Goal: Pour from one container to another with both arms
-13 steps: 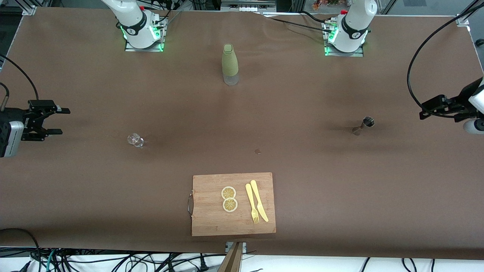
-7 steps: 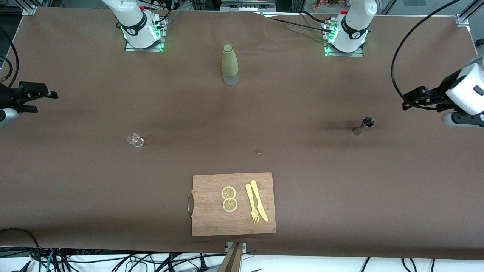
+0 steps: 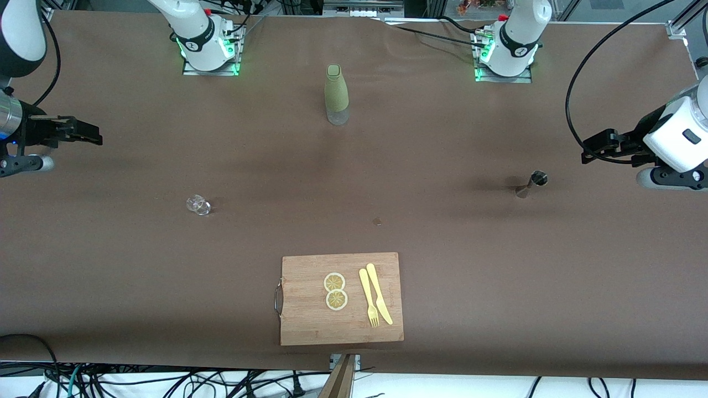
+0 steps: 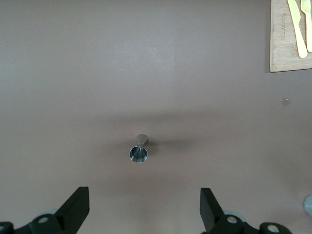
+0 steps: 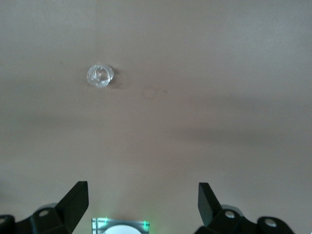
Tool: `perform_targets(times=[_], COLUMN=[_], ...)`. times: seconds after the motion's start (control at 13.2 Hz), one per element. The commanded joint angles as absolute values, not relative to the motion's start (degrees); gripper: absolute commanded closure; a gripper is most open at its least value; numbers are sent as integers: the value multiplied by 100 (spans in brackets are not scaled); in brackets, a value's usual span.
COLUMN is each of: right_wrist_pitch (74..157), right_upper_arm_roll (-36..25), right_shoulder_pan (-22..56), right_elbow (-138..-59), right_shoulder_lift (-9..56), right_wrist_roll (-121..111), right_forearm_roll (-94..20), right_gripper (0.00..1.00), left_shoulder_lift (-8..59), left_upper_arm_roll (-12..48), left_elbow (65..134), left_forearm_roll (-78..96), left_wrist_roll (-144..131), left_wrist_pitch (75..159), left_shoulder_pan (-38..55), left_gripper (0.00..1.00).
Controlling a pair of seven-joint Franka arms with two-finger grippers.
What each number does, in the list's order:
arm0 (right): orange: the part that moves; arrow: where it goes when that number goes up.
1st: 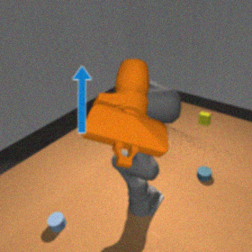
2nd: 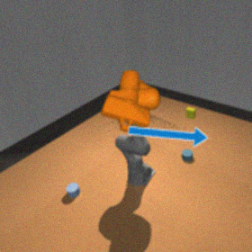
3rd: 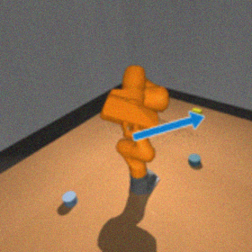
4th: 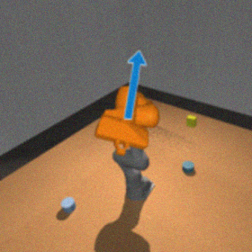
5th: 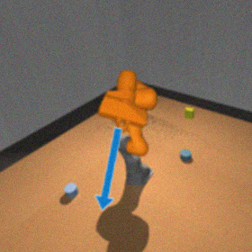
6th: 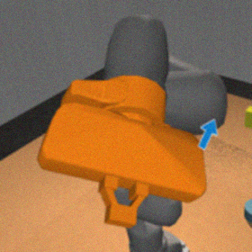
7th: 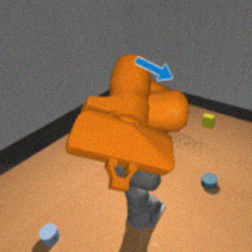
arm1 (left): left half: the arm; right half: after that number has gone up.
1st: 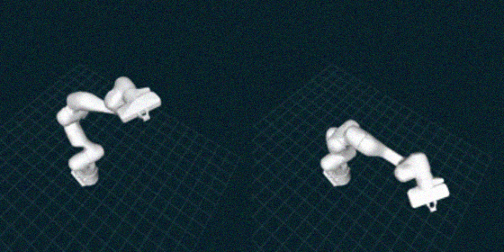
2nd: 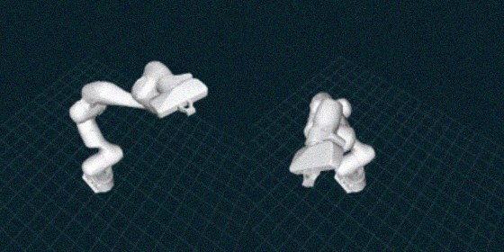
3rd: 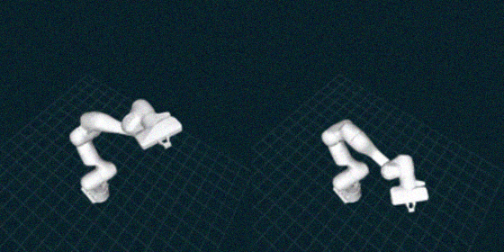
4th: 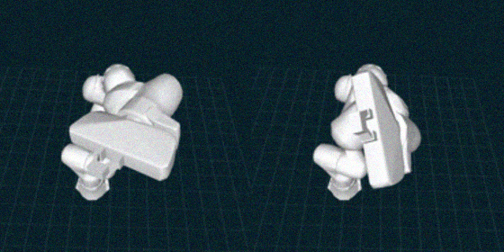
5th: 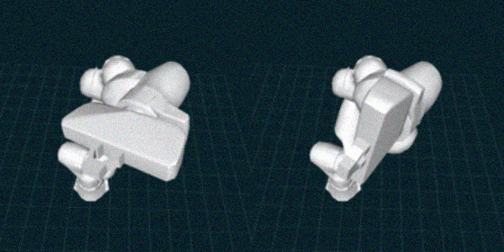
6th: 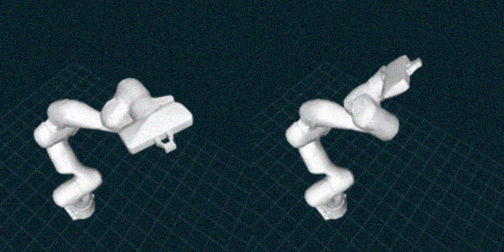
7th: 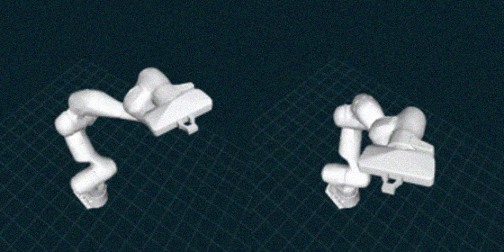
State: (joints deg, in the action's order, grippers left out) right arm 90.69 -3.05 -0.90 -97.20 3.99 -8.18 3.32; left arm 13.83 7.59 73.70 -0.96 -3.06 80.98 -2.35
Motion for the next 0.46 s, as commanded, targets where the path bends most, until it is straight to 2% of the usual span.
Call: perform_targets(times=[0.0,0.23,0.38], right_wrist_pitch=[9386,10131,10248], right_upper_arm_roll=[-193,-193,-202], right_shoulder_pan=[-149,-193,-193], right_elbow=[-10089,-10282,-10345], right_shoulder_lift=[-52,-158,-324], right_wrist_roll=[-580,-660,-677], right_forearm_roll=[283,-53,-53], right_gripper=[0,0,0], left_shoulder_lift=[1521,1521,1521], left_upper_arm_roll=[756,756,756], left_elbow=[7084,7084,7084], left_forearm_roll=[9,26,18], left_wrist_roll=[-360,-352,-360], left_wrist_pitch=[7928,7928,7928], left_shoulder_pan=[-193,-193,-202], left_gripper=[0,0,0])
